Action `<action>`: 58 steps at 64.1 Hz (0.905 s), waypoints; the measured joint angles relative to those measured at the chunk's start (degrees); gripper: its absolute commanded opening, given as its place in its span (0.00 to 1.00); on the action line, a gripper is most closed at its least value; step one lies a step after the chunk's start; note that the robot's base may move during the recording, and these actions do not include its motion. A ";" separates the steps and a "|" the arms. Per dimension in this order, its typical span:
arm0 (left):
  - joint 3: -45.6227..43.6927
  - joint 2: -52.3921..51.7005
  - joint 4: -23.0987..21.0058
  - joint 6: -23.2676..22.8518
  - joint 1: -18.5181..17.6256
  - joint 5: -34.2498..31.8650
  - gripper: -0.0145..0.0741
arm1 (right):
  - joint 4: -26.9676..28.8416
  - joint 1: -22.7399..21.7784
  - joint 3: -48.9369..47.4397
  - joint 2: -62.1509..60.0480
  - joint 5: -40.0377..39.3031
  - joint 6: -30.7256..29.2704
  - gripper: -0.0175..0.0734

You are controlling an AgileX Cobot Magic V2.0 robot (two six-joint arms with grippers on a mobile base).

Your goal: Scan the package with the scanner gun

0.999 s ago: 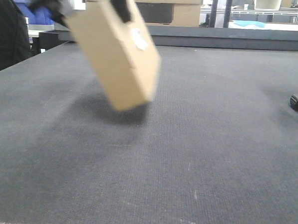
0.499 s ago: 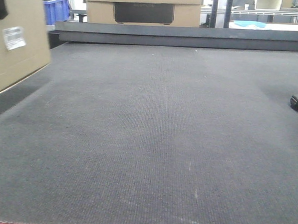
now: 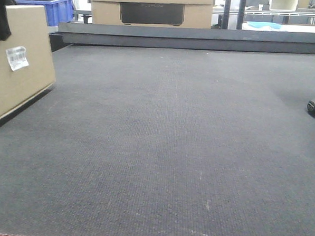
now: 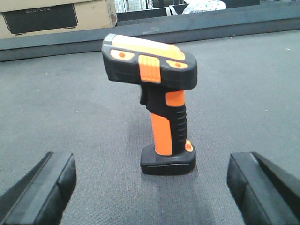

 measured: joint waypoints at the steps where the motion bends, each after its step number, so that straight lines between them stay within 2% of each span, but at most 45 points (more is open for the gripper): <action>1: 0.00 0.13 -0.11 0.00 0.00 0.00 0.23 | 0.00 0.00 0.00 0.00 0.00 0.00 0.81; 17: 0.10 1.64 0.28 -0.22 -1.70 -0.34 0.64 | 0.00 0.00 0.00 0.00 0.00 0.10 0.81; 22: 0.10 1.64 0.31 -0.22 -1.94 -0.36 0.72 | 0.00 0.00 0.00 0.00 0.00 0.10 0.81; 39: -0.66 1.50 2.36 -4.11 -1.96 1.91 0.72 | 0.00 0.00 0.00 0.00 0.00 0.10 0.81; 51: -2.30 -3.32 2.81 -5.93 -2.05 2.11 0.72 | 0.00 0.00 0.00 0.00 0.12 0.10 0.81; 58: -2.58 -7.29 2.81 -6.21 -2.05 3.36 0.67 | 0.00 0.00 0.00 0.00 0.12 0.10 0.81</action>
